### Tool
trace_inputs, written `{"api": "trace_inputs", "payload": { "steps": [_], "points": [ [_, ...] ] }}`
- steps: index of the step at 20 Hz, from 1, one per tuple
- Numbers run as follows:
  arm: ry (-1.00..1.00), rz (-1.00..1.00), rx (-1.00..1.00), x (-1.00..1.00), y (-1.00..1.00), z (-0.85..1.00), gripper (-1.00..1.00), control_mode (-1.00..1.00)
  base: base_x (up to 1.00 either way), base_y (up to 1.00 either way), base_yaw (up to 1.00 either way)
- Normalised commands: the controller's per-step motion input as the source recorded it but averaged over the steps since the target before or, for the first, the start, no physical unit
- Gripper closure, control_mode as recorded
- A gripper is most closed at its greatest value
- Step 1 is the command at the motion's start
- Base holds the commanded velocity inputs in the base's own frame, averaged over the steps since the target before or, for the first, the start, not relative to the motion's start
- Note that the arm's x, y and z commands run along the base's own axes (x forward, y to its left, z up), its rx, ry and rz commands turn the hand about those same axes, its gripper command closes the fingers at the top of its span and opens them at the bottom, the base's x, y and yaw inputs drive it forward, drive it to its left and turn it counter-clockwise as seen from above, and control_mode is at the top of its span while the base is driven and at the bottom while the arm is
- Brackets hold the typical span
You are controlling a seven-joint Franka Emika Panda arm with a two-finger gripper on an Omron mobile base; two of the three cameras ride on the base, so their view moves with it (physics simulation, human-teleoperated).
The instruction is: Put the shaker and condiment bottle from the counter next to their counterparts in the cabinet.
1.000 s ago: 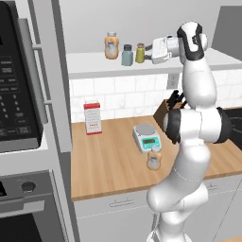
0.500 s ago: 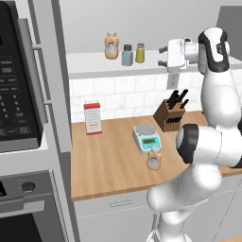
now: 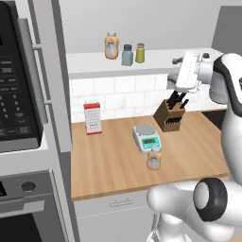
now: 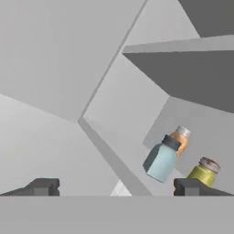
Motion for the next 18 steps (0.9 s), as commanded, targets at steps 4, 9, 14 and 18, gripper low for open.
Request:
{"api": "trace_inputs", "payload": {
  "steps": [4,9,14,18],
  "points": [
    [-0.01,-0.03,0.00,-0.98,0.00,-0.82,-1.00,-1.00,0.00,0.00,0.00],
    [0.00,0.00,-0.03,-0.82,0.00,-0.84,-1.00,-1.00,0.00,0.00,0.00],
    [0.03,0.02,-0.19,-0.40,0.00,-0.90,-1.00,-1.00,0.00,0.00,0.00],
    [0.21,0.14,-0.17,-0.10,0.00,-1.00,-1.00,-1.00,0.00,0.00,0.00]
  ]
}}
